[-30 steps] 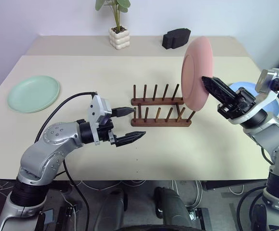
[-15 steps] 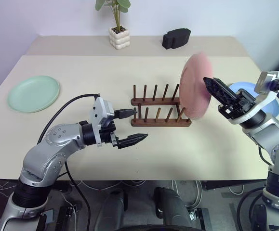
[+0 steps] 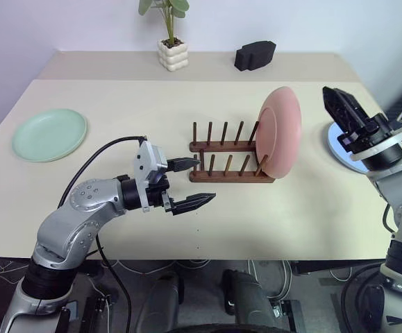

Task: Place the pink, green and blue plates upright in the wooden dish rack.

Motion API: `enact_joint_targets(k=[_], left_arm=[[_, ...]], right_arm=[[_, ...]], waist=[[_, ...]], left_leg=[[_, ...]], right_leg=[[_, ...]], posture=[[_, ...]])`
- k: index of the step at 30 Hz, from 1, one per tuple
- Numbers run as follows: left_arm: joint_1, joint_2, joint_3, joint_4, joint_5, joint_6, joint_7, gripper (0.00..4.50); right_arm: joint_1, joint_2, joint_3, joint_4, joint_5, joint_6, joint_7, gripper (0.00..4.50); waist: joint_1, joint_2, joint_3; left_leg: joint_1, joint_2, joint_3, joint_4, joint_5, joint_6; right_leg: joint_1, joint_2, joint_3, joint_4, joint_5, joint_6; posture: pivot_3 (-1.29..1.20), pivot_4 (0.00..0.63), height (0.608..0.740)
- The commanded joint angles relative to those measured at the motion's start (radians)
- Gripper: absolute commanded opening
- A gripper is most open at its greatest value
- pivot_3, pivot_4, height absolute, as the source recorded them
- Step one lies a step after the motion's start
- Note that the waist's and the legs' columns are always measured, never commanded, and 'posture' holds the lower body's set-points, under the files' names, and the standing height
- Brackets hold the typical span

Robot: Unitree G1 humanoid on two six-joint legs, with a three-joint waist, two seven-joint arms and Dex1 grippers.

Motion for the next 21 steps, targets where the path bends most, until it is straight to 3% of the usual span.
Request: enact_joint_targets(k=[1,5,9,15,21], left_arm=[[-0.054,-0.02,0.145,0.093,0.012,-0.032,0.112,4.5],[-0.119,0.007,0.275,0.297,0.118,-0.086,0.267,4.5],[-0.26,0.006,0.453,0.549,0.227,-0.093,0.616,4.5],[-0.326,0.011,0.595,0.706,0.336,-0.1,0.948,4.5],[-0.33,0.029,0.633,0.826,0.358,-0.01,1.04,4.5]], right_arm=[[-0.014,-0.04,-0.044,-0.044,-0.019,-0.029,0.005,4.43],[-0.003,-0.107,0.045,-0.135,-0.121,-0.031,0.069,4.43],[-0.059,-0.199,0.252,-0.266,-0.318,-0.074,0.165,4.43],[-0.145,-0.202,0.475,-0.304,-0.531,-0.147,0.255,4.43],[-0.204,-0.137,0.633,-0.309,-0.676,-0.208,0.298,4.43]], waist=[[0.0,0.0,0.0],[-0.009,0.001,0.0],[-0.009,0.002,0.0],[0.001,-0.001,0.0],[0.001,-0.002,0.0]], left_leg=[[0.0,0.0,0.0,0.0,0.0,0.0],[0.001,0.0,0.0,0.0,0.0,0.0],[0.002,0.001,0.0,0.0,0.0,0.001],[0.0,-0.001,-0.001,0.0,0.0,0.001],[0.0,-0.002,-0.002,0.0,0.0,0.0]], right_leg=[[0.0,0.0,0.0,0.0,0.0,0.0],[0.0,0.001,0.0,0.001,0.001,0.001],[-0.001,0.002,0.0,0.002,0.001,0.002],[-0.001,0.0,-0.001,0.001,0.001,0.004],[-0.001,-0.001,-0.001,0.001,0.002,0.005]], posture=[[0.0,0.15,0.739],[0.0,0.15,0.739],[0.0,0.15,0.739],[0.0,0.15,0.739],[0.0,0.15,0.739]])
